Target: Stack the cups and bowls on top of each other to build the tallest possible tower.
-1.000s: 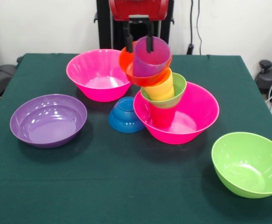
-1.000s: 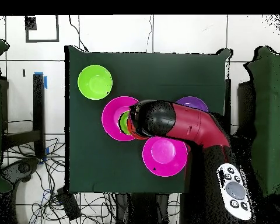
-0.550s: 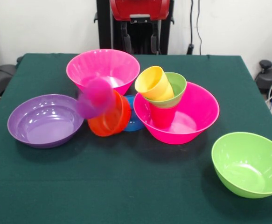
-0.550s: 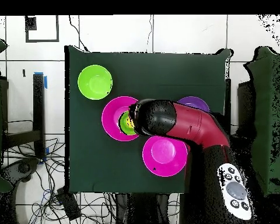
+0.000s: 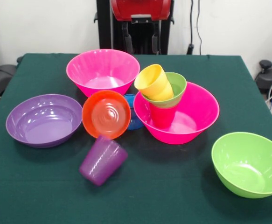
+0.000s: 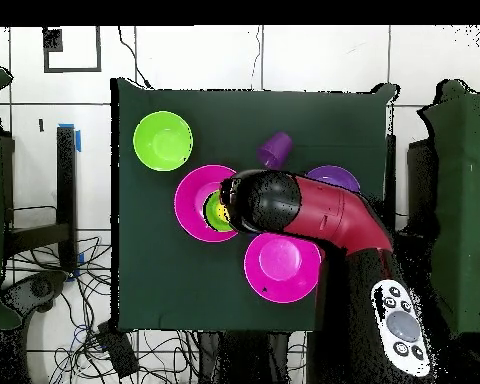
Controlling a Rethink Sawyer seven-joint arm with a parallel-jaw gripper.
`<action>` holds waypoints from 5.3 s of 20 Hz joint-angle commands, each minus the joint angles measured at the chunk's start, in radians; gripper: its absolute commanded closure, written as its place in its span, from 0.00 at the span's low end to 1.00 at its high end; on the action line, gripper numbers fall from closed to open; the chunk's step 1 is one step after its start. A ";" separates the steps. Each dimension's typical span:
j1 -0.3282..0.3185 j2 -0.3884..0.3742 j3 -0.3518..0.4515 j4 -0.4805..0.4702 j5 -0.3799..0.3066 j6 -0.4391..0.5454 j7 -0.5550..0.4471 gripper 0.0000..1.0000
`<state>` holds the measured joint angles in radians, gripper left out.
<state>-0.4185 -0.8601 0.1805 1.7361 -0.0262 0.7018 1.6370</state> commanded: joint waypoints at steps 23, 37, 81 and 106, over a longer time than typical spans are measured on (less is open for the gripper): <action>0.127 0.141 -0.036 0.093 0.083 -0.163 0.187 1.00; 0.141 0.163 -0.069 0.065 0.091 -0.138 0.177 1.00; 0.075 0.129 -0.048 0.120 0.100 -0.166 0.107 1.00; 0.075 0.188 -0.006 0.138 0.159 -0.258 0.142 1.00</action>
<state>-0.3422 -0.7701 0.0705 1.8226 0.1027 0.5292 1.6395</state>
